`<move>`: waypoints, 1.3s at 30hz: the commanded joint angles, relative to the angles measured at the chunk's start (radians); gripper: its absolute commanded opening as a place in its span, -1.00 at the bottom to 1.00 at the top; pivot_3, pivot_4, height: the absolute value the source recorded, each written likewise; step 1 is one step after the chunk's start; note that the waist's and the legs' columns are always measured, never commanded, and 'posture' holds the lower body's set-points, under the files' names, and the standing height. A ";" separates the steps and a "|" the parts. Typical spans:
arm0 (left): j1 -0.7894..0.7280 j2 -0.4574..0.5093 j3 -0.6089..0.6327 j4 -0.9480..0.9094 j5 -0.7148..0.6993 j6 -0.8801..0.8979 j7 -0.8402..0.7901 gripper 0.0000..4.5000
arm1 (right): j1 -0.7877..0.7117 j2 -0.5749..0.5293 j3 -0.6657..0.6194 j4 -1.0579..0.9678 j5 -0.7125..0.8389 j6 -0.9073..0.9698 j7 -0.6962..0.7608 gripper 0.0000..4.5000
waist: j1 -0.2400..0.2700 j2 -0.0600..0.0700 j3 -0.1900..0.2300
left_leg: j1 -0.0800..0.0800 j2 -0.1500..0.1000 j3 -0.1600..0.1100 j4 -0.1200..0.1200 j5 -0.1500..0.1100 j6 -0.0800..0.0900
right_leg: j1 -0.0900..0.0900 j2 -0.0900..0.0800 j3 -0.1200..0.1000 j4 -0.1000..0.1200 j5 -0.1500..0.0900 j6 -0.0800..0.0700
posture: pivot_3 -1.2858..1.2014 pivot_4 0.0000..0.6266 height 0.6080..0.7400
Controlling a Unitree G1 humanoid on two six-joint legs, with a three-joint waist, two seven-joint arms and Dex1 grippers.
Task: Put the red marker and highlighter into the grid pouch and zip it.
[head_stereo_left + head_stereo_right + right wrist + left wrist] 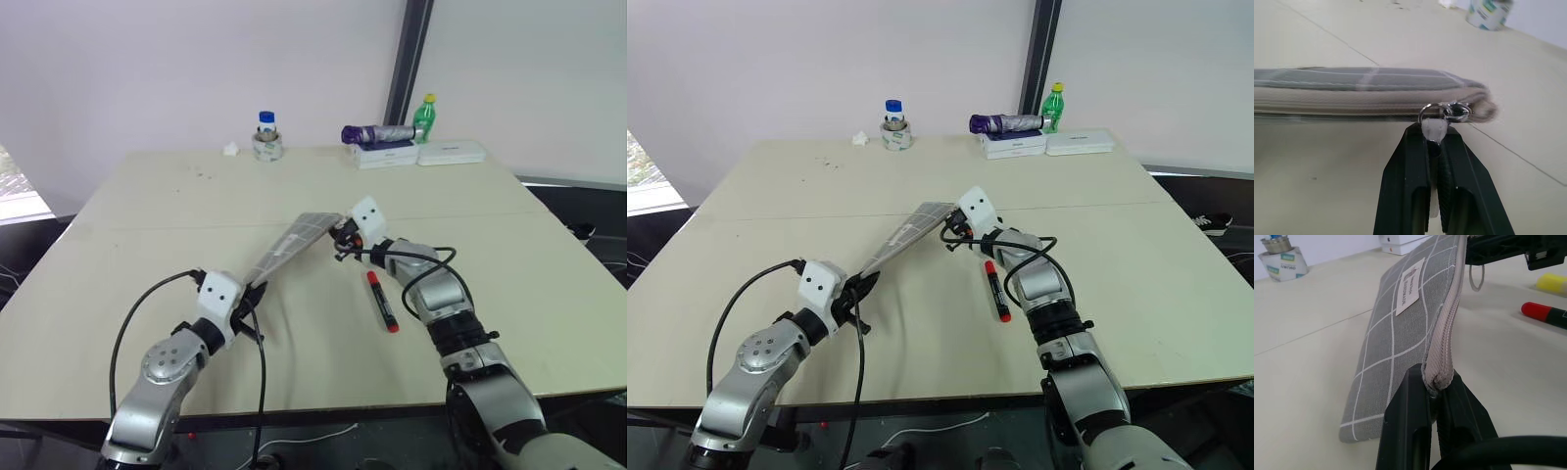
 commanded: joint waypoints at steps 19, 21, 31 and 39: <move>-0.125 -0.141 -0.062 0.050 0.050 0.034 0.103 -1.00 | 0.152 0.055 0.292 -0.468 -0.033 0.181 0.140 -0.97 | 0.004 0.000 0.000 | 0.000 0.000 -0.001 0.000 0.000 0.000 | 0.000 0.000 -0.001 0.000 0.000 0.000 | 0.03 -0.52 1.00; -0.126 -0.145 -0.051 0.055 0.062 0.031 0.121 -1.00 | 0.155 0.033 0.268 -0.492 -0.016 0.215 0.158 -0.82 | 0.004 0.000 0.000 | 0.000 0.000 -0.001 0.000 0.000 0.000 | 0.000 0.000 -0.001 -0.001 0.000 0.000 | 0.03 -0.52 1.00; -0.166 -0.154 0.016 0.090 0.071 0.031 0.191 -1.00 | 0.198 -0.168 0.056 -0.611 0.006 0.339 0.127 0.77 | 0.017 -0.001 0.000 | 0.000 -0.001 -0.002 0.000 0.000 0.000 | 0.001 0.000 -0.002 -0.002 0.000 0.000 | 0.03 -0.52 1.00; -0.157 -0.110 -0.028 0.129 0.082 0.002 0.117 -1.00 | 0.279 -0.302 -0.112 -0.659 0.092 0.651 0.115 0.77 | 0.030 -0.001 0.000 | -0.001 -0.001 -0.001 0.000 0.000 0.000 | 0.002 0.000 -0.002 -0.003 0.000 0.000 | 0.03 -0.52 1.00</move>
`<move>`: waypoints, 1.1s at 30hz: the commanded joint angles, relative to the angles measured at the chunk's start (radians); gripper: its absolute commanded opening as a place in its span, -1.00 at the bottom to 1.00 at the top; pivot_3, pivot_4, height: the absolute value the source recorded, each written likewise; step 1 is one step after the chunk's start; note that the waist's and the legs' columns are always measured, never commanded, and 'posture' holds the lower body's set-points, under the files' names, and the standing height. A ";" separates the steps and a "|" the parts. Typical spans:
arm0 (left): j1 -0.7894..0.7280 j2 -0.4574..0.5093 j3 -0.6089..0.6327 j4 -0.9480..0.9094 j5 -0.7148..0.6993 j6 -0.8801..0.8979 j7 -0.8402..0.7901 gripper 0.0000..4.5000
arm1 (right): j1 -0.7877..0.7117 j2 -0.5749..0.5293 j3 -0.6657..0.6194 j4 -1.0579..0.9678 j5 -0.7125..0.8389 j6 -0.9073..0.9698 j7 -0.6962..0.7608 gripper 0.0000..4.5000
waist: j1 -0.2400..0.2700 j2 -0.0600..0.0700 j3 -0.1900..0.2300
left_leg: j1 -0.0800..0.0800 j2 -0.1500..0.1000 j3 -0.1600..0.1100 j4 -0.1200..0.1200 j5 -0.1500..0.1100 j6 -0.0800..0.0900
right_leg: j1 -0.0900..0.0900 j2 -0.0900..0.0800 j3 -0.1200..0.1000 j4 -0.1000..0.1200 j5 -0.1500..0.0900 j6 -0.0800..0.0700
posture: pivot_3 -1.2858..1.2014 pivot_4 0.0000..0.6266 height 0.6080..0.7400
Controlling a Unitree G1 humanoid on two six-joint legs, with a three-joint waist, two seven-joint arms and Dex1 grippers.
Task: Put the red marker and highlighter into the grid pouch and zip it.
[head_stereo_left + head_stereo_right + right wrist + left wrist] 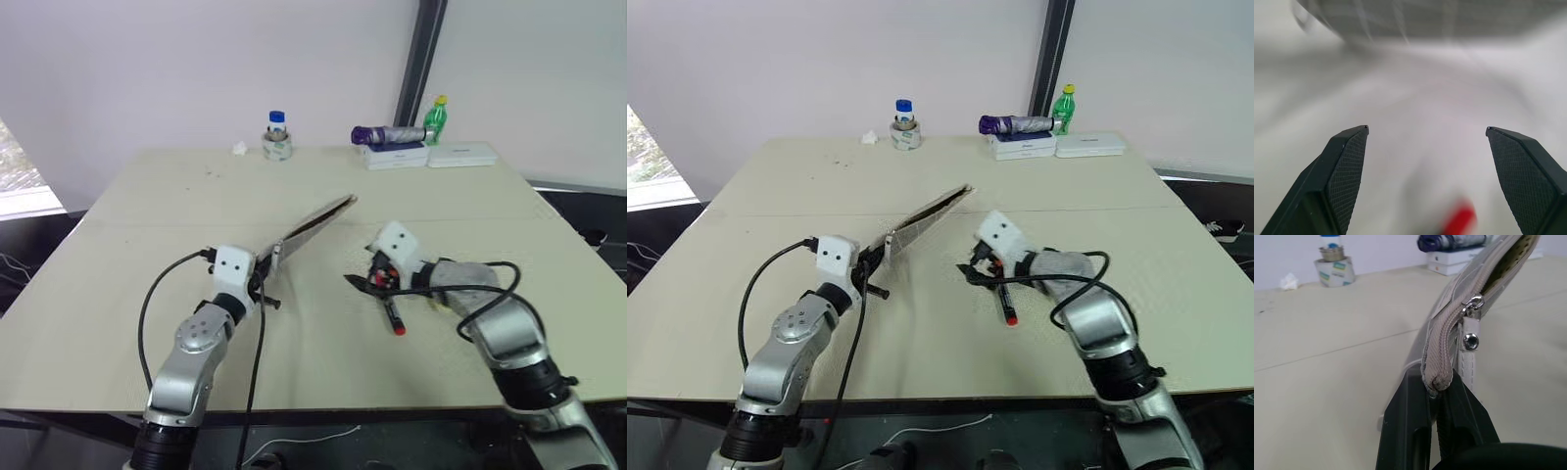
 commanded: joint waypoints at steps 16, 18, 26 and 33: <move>-0.009 0.030 -0.024 0.058 0.016 -0.049 -0.067 -1.00 | 0.152 -0.028 -0.132 -0.130 0.170 0.394 -0.121 -0.29 | 0.000 0.000 0.000 | 0.000 0.000 0.001 0.000 0.000 0.000 | 0.000 0.000 0.000 -0.001 0.000 0.000 | 0.03 -0.52 1.00; -0.009 0.030 -0.023 0.060 0.015 -0.050 -0.067 -1.00 | 0.146 -0.048 -0.130 -0.138 0.177 0.375 -0.111 -0.74 | 0.000 0.000 0.000 | 0.000 0.001 0.001 0.000 0.000 0.000 | 0.000 0.000 0.000 -0.001 0.000 0.000 | 0.03 -0.52 1.00; -0.011 0.039 -0.017 0.070 0.008 -0.062 -0.083 -1.00 | 0.145 -0.273 -0.070 -0.160 0.102 -0.111 0.039 -0.86 | -0.001 -0.001 0.000 | -0.001 0.000 0.005 0.000 -0.001 0.001 | 0.000 0.000 -0.001 -0.003 0.000 0.000 | 0.03 -0.52 1.00; -0.006 0.043 -0.027 0.064 0.012 -0.074 -0.103 -1.00 | 0.097 -0.325 -0.033 -0.100 0.049 -0.231 0.067 -0.86 | 0.001 -0.002 0.001 | -0.001 0.001 0.005 0.000 -0.001 0.001 | 0.001 0.000 -0.001 -0.003 0.000 0.000 | 0.03 -0.52 1.00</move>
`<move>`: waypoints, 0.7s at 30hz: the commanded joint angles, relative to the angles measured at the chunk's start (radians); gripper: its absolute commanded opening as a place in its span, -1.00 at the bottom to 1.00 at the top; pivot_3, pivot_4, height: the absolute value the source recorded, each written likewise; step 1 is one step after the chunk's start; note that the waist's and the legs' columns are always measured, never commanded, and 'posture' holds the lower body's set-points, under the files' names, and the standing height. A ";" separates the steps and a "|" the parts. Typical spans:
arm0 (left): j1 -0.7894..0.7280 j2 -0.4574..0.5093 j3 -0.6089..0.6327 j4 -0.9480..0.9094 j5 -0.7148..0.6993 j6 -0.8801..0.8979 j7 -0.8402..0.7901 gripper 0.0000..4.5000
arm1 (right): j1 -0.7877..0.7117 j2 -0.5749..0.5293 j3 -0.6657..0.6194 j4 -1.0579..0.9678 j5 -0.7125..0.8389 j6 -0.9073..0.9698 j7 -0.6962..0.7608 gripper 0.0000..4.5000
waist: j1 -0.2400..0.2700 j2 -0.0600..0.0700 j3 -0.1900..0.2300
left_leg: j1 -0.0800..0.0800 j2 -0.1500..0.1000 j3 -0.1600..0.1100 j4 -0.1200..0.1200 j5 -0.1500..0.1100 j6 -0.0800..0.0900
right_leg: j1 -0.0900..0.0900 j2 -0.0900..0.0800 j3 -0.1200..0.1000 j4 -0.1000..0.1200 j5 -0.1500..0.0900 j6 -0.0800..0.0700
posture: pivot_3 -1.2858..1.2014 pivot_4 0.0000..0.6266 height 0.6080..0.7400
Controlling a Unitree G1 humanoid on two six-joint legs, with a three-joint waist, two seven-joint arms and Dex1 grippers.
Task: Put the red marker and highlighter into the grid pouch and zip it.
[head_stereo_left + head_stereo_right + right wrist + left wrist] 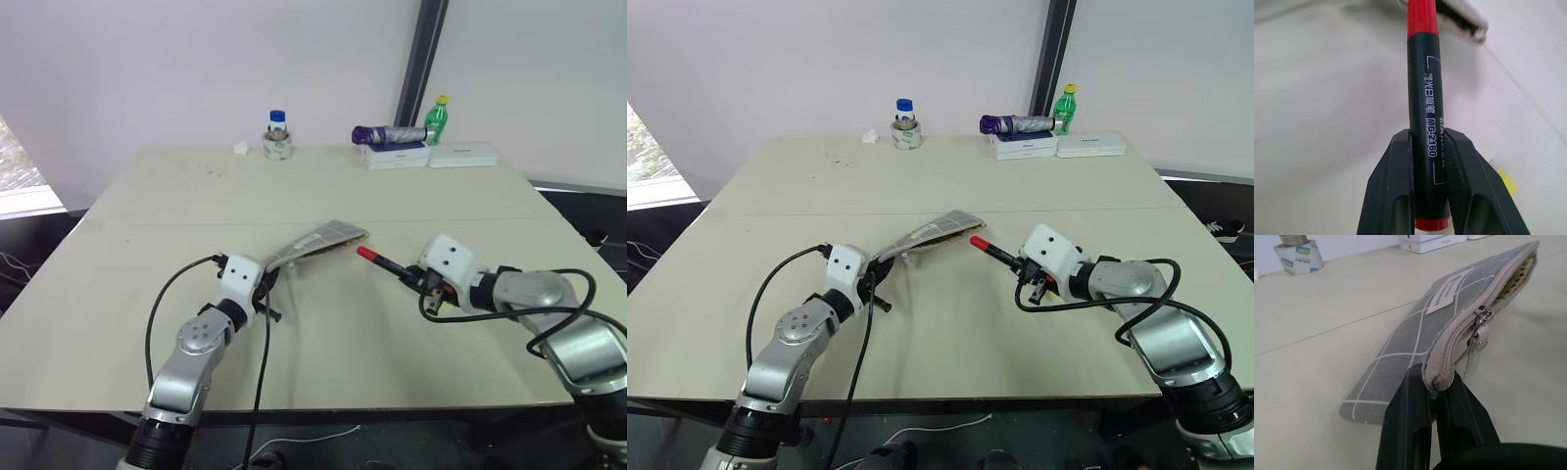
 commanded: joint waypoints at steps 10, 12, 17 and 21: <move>0.016 -0.008 -0.013 -0.048 0.000 -0.019 -0.021 -1.00 | -0.093 0.007 0.075 0.108 -0.107 -0.049 -0.020 -0.86 | 0.001 0.000 0.000 | 0.000 0.000 0.000 0.000 0.000 0.000 | 0.000 0.000 0.000 0.000 0.000 0.000 | 0.03 -0.52 1.00; 0.020 -0.008 -0.017 -0.055 -0.001 -0.019 -0.027 -1.00 | -0.097 0.014 0.076 0.111 -0.111 -0.045 -0.020 -0.86 | 0.000 0.000 0.000 | 0.000 0.000 0.000 0.000 0.000 0.000 | 0.000 0.000 0.000 0.000 0.000 0.000 | 0.03 -0.52 1.00; 0.027 -0.001 -0.026 -0.066 0.001 -0.016 -0.044 -1.00 | -0.100 0.024 0.081 0.108 -0.120 -0.045 -0.014 -0.86 | 0.001 0.000 0.000 | 0.000 0.000 0.000 0.000 0.000 0.000 | 0.000 0.000 0.000 0.000 0.000 0.000 | 0.03 -0.52 1.00; 0.031 0.000 -0.028 -0.072 0.000 -0.013 -0.049 -1.00 | -0.102 0.032 0.085 0.106 -0.123 -0.045 -0.014 -0.86 | 0.001 0.000 0.000 | 0.000 0.000 0.000 0.000 0.000 0.000 | 0.000 0.000 0.000 0.000 0.000 0.000 | 0.03 -0.52 1.00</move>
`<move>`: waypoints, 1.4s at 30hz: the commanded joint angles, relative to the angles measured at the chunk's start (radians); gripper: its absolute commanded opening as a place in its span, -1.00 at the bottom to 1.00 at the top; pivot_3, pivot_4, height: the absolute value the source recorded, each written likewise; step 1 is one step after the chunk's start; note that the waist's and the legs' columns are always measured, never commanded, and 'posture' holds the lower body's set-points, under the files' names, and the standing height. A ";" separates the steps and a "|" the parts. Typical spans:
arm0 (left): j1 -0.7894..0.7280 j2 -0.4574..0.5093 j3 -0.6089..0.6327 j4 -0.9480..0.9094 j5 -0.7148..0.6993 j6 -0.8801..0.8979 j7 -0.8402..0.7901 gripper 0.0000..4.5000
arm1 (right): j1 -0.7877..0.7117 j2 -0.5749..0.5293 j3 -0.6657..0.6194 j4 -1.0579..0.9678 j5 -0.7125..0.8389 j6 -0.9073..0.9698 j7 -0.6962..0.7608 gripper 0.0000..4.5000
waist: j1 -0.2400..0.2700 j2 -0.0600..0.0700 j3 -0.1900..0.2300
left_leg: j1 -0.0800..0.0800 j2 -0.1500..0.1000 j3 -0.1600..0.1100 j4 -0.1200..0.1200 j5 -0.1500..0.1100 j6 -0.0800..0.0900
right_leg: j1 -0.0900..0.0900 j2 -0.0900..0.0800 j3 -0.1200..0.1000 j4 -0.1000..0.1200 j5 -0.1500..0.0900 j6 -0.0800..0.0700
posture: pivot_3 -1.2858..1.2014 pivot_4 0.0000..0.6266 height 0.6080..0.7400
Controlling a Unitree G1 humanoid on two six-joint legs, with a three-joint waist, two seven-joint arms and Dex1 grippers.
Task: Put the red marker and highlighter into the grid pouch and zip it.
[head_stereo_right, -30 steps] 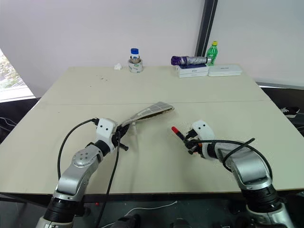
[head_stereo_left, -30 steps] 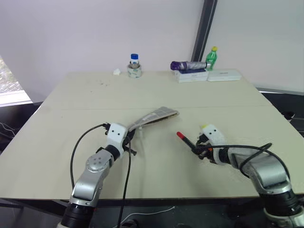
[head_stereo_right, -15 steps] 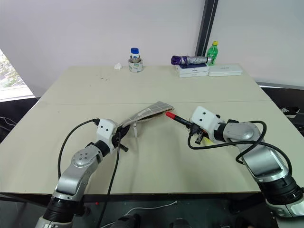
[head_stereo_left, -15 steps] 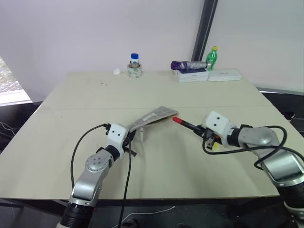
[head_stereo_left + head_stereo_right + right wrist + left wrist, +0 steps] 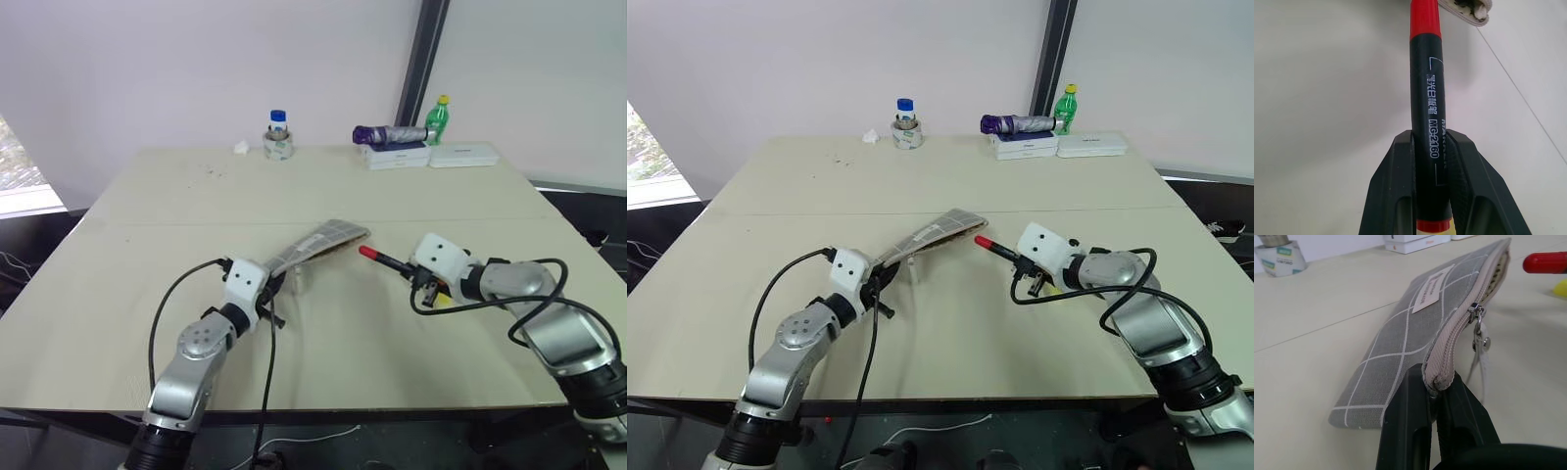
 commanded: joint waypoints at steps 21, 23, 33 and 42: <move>0.013 0.029 -0.045 -0.055 0.015 -0.021 -0.059 -1.00 | -0.060 0.031 0.061 -0.032 -0.063 -0.061 0.026 -0.86 | -0.001 0.000 0.000 | 0.000 0.000 0.000 0.000 0.000 0.000 | 0.000 0.000 0.000 0.000 0.000 0.000 | 0.03 -0.52 1.00; 0.016 0.035 -0.052 -0.058 0.017 -0.024 -0.069 -1.00 | -0.067 0.037 0.072 -0.033 -0.074 -0.070 0.030 -0.86 | 0.000 0.000 0.000 | 0.000 0.000 0.000 0.000 0.000 0.000 | 0.000 0.000 0.000 0.000 0.000 0.000 | 0.03 -0.52 1.00; 0.006 0.111 -0.105 -0.096 -0.004 -0.034 -0.206 -1.00 | -0.131 0.012 0.214 -0.017 -0.238 -0.299 0.084 -0.86 | -0.001 0.000 0.000 | 0.000 0.000 0.000 -0.001 0.000 0.000 | 0.000 0.000 0.000 0.000 0.000 0.000 | 0.03 -0.52 1.00; -0.011 0.193 -0.100 -0.104 -0.030 -0.037 -0.334 -1.00 | -0.165 0.059 0.233 0.006 -0.298 -0.420 0.130 -0.86 | -0.003 0.000 0.000 | 0.000 0.000 0.000 -0.001 0.000 0.000 | 0.000 0.000 0.000 0.000 0.000 0.000 | 0.03 -0.52 1.00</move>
